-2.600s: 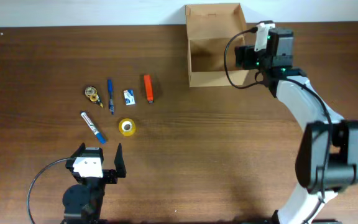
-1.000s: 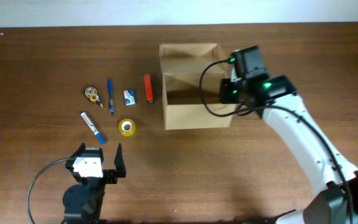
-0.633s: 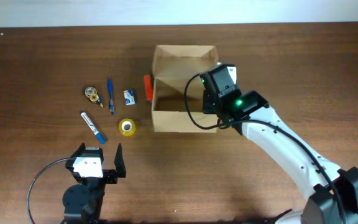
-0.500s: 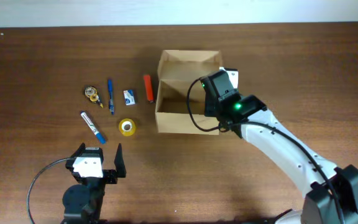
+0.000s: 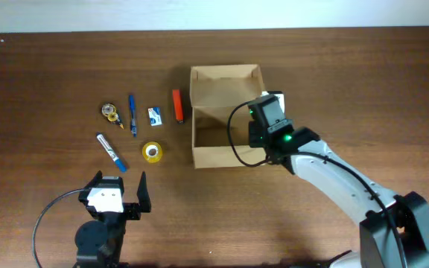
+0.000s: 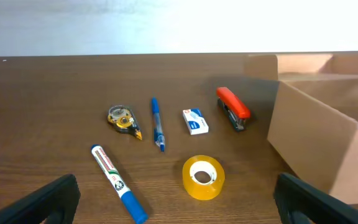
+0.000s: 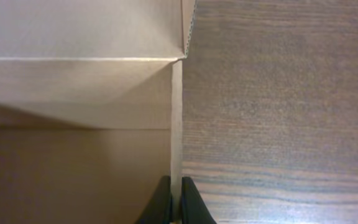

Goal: Pack container
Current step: 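Push the box wall with the right gripper to shift the box left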

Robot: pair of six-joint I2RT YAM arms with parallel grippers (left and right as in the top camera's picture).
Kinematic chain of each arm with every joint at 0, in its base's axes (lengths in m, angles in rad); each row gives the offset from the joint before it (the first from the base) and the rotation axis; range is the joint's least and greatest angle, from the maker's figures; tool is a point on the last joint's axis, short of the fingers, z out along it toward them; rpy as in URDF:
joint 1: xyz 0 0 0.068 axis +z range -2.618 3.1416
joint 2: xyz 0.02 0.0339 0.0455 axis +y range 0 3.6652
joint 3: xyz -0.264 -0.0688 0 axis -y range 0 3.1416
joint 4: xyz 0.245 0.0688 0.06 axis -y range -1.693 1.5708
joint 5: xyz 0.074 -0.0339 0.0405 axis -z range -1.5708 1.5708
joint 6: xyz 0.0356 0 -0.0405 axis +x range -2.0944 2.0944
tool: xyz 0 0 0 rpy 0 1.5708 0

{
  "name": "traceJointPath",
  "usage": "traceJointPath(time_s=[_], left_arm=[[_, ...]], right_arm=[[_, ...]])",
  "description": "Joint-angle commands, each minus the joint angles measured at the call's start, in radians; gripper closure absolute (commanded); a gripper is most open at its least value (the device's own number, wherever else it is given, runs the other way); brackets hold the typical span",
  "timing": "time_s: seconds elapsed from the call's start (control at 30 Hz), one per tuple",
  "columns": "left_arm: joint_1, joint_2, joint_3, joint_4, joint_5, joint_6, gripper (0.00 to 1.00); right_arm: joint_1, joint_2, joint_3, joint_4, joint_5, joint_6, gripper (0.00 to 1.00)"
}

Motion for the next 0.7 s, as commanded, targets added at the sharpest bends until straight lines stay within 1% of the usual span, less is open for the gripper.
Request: traceJointPath(time_s=[0.0,0.43,0.47,0.5,0.53,0.57,0.67], left_arm=[[0.001,-0.008,-0.003,0.003,0.011,0.013,0.00],[0.001,-0.008,-0.003,0.003,0.011,0.013,0.00],[0.001,-0.008,-0.003,0.003,0.011,0.013,0.00],[0.001,-0.008,-0.003,0.003,0.011,0.013,0.01],[0.001,-0.008,-0.003,0.003,0.011,0.013,0.00],[0.001,-0.008,-0.003,0.003,0.011,0.013,0.00],[0.001,-0.008,-0.003,0.003,0.011,0.013,0.00]], right_arm=[[-0.031,-0.011,-0.009,0.009,-0.105,-0.108,0.96],[-0.042,-0.009,-0.010,0.001,-0.162,-0.109,0.96],[-0.042,-0.009,-0.010,0.000,-0.162,-0.109,0.90],[-0.042,-0.009,-0.010,-0.003,-0.165,-0.109,0.71],[-0.042,-0.009,-0.010,-0.009,-0.166,-0.106,0.55],[-0.042,-0.009,-0.010,-0.015,-0.168,-0.106,0.48],[-0.042,-0.009,-0.010,-0.037,-0.168,-0.106,0.48]])
